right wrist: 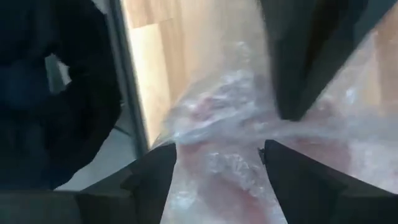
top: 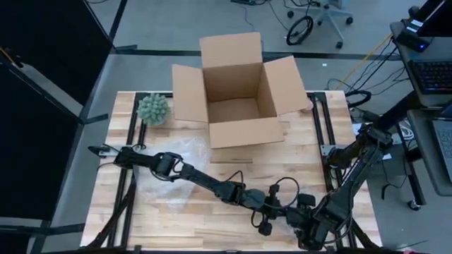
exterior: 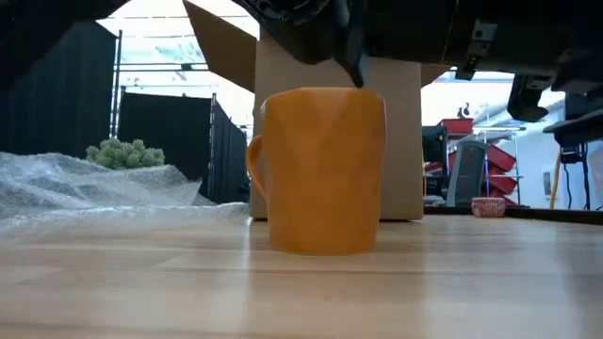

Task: Wrap mug
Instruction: Wrap the pink mug with the right bubble wrap, then put the wrapped pink mug into the box

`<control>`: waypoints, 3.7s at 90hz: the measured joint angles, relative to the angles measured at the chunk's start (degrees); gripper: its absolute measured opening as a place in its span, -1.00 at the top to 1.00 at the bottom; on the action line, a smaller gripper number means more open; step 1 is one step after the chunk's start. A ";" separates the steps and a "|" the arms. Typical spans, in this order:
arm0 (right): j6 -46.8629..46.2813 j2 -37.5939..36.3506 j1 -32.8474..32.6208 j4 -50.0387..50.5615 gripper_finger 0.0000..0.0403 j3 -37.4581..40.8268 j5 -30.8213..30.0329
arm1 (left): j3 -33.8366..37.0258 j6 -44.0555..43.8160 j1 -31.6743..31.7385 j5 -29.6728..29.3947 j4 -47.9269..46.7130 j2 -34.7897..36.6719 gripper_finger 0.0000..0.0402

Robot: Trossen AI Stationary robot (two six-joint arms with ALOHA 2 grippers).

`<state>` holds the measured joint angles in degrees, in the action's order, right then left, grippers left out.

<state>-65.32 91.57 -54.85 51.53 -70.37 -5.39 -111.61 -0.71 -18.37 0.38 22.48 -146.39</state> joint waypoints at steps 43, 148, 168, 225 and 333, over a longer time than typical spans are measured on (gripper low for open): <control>-4.94 0.04 -0.02 19.97 -0.16 -6.03 -9.03 | 0.07 -0.07 0.26 -0.24 -0.07 0.00 1.00; -9.54 0.57 1.22 -9.34 0.90 18.56 -5.90 | 0.42 0.13 -0.22 -4.56 -11.10 6.20 1.00; -7.43 0.59 1.33 -9.43 0.90 18.45 -6.38 | 0.44 0.13 -0.50 -6.65 -21.07 12.29 1.00; 17.53 -1.92 1.29 -0.88 0.92 -1.65 -16.68 | 0.20 4.35 -3.32 -16.00 -52.31 39.82 1.00; 82.92 3.87 74.75 -4.24 0.92 -42.71 -7.72 | 2.58 3.97 9.61 -27.76 -79.30 63.54 1.00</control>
<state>17.61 95.44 19.90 47.29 -113.08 -13.10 -109.03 3.26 -8.76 -27.38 -56.82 -82.85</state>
